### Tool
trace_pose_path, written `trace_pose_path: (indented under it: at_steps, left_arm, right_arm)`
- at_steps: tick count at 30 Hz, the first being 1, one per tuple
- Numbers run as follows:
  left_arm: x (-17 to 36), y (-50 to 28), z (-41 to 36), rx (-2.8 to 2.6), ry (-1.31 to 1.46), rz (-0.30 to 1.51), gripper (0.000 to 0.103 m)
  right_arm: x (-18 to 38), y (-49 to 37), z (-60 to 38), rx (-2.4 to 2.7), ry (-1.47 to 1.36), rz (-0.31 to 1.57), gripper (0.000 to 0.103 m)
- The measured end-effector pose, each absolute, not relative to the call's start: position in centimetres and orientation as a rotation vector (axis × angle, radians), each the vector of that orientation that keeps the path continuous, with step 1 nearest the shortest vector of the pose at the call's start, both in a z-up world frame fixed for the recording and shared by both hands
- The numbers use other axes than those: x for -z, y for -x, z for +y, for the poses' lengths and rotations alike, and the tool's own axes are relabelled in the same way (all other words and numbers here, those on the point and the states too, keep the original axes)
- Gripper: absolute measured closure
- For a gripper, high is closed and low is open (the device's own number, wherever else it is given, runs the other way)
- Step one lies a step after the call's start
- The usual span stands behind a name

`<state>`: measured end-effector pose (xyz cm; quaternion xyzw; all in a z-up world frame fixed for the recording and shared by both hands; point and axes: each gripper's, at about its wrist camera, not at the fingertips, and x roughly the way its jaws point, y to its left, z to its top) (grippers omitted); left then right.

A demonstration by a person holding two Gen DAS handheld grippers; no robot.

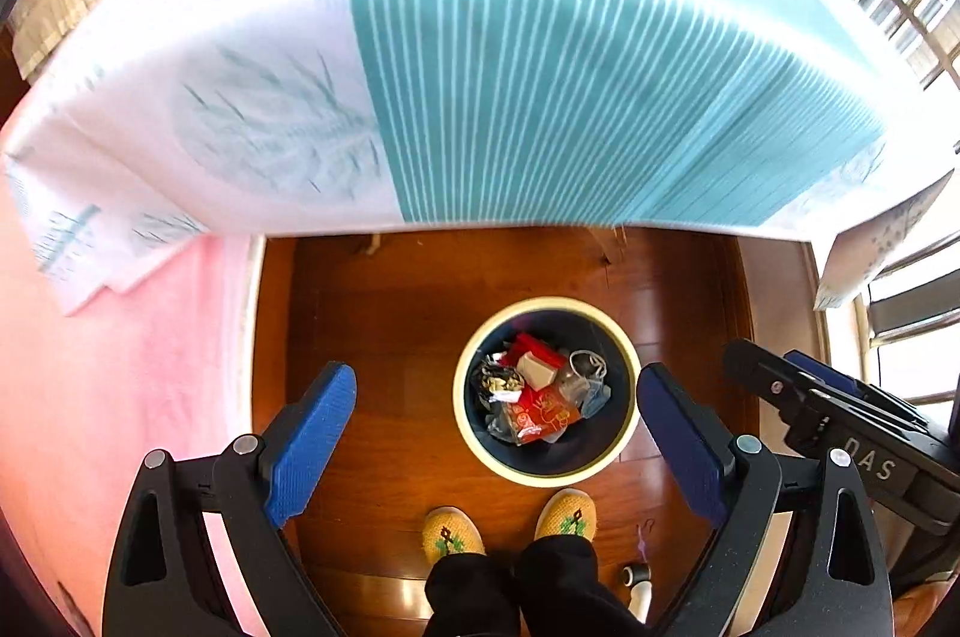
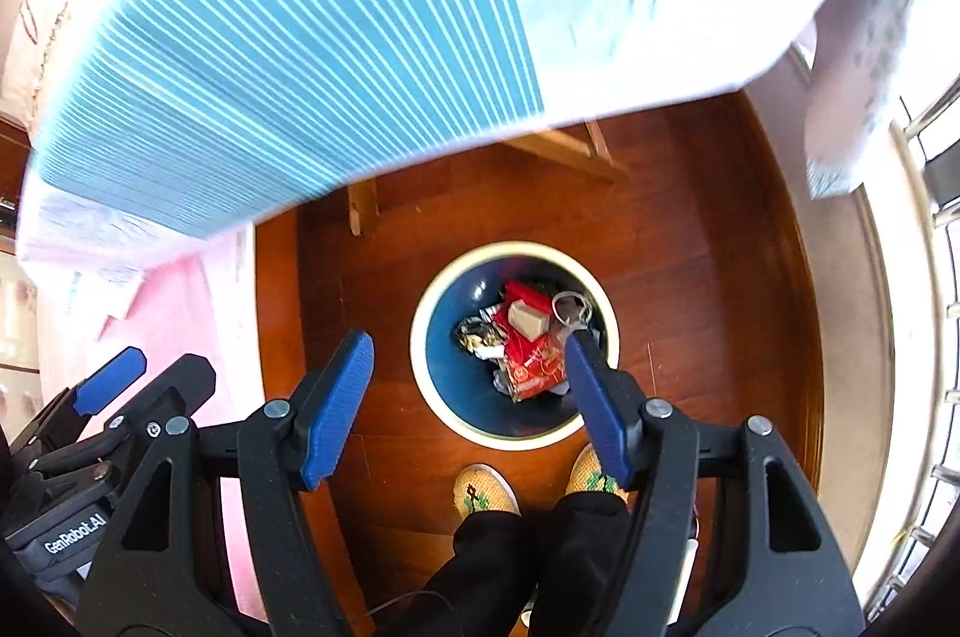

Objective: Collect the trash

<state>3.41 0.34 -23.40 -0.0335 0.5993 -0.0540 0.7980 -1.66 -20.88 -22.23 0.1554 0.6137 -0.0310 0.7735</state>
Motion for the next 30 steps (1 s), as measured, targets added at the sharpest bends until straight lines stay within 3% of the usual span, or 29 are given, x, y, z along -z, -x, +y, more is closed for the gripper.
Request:
trace_pose_path:
  at_steps: [20, 30]
  left_arm:
    - [2.3, -5.1, -0.1, 0.047, 0.097, 1.053, 0.007]
    - [-4.1, -3.8, -1.1, 0.038, 0.078, 0.959, 0.007]
  right_arm:
    - [1.5, -0.3, -19.5, -0.035, -0.192, 1.109, 0.038]
    - [-5.2, -0.7, -19.2, -0.044, -0.160, 1.002, 0.038]
